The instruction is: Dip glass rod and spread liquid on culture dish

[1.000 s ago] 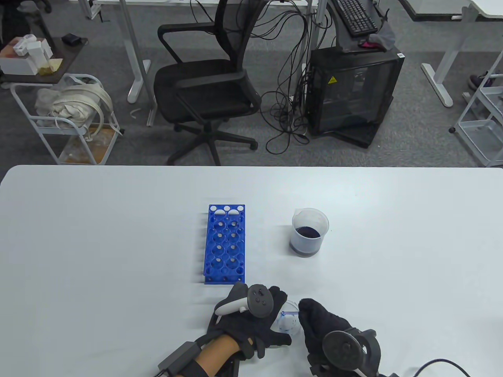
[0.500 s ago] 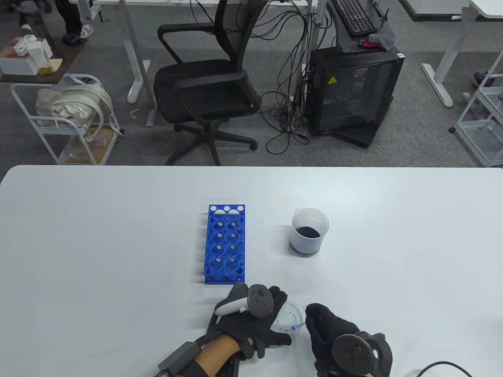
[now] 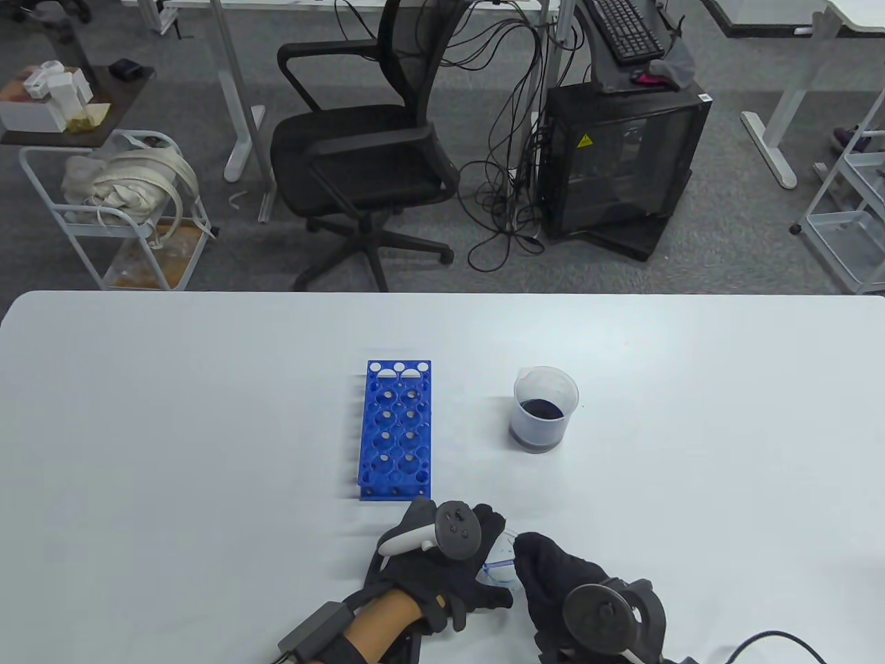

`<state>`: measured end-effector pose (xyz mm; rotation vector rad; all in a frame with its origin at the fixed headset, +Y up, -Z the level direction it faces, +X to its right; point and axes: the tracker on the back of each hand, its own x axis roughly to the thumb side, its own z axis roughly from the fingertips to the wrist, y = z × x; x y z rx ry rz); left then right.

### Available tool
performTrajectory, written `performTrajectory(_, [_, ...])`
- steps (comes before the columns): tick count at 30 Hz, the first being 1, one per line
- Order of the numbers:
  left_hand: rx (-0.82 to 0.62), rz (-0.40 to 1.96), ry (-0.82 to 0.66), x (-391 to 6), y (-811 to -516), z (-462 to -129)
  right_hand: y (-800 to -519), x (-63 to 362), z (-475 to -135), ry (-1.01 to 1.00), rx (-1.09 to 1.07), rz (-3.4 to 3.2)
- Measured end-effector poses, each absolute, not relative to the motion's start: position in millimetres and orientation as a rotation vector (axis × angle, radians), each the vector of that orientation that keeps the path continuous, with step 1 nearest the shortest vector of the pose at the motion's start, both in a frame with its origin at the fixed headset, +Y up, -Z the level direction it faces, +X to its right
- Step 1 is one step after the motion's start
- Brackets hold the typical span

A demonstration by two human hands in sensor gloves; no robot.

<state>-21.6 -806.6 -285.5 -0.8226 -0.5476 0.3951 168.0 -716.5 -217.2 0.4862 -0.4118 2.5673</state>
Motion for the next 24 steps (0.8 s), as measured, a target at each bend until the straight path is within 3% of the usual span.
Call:
performTrajectory(21, [-0.823, 0.395, -0.548, -21.6, -806.6, -285.5, -706.8, 183.2, -213.5, -0.495, 0.449, 2.627])
performTrajectory(24, [-0.823, 0.395, -0.548, -21.6, -806.6, -285.5, -688.1, 191.6, -213.3, -0.565, 0.423, 2.564])
